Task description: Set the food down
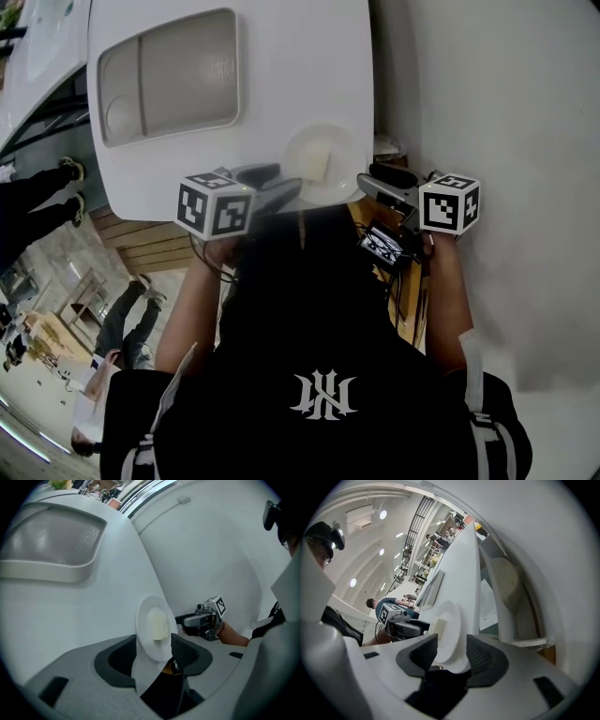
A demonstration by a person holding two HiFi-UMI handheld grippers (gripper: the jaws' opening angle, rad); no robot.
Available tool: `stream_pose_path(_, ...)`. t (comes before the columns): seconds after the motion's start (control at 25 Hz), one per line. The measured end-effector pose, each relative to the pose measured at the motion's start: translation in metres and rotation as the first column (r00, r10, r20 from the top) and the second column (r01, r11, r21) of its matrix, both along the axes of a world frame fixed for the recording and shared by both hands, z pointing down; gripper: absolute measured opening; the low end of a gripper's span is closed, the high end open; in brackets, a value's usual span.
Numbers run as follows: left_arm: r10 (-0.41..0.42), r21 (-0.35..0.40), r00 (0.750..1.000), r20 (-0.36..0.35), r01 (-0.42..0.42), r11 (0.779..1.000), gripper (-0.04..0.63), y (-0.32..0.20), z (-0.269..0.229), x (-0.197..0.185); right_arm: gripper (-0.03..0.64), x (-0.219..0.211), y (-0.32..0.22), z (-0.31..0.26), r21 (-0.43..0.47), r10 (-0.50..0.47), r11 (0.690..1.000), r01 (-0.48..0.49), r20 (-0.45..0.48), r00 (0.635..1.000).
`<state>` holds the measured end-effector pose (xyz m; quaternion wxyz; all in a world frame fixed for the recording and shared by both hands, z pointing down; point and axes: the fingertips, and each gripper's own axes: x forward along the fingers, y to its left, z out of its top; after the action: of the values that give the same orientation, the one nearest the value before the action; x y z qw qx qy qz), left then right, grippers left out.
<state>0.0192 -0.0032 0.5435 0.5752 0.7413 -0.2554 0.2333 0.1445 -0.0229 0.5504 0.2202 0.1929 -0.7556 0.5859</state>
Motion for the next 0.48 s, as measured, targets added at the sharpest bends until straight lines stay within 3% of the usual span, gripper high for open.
stream_pose_path(0.32,0.003,-0.004,1.000,0.008,-0.003,1.000,0.218,-0.006,0.001,0.007,0.119,-0.002,0.006,0.006,-0.068,-0.067,0.996,0.064,-0.046,0.997)
stream_pose_path(0.48,0.018,-0.007,0.999,0.033,-0.018,1.000,0.187,0.008,0.005,0.005,0.049,0.001,0.017,0.015,-0.077,-0.066,0.995,0.059,-0.085,0.994)
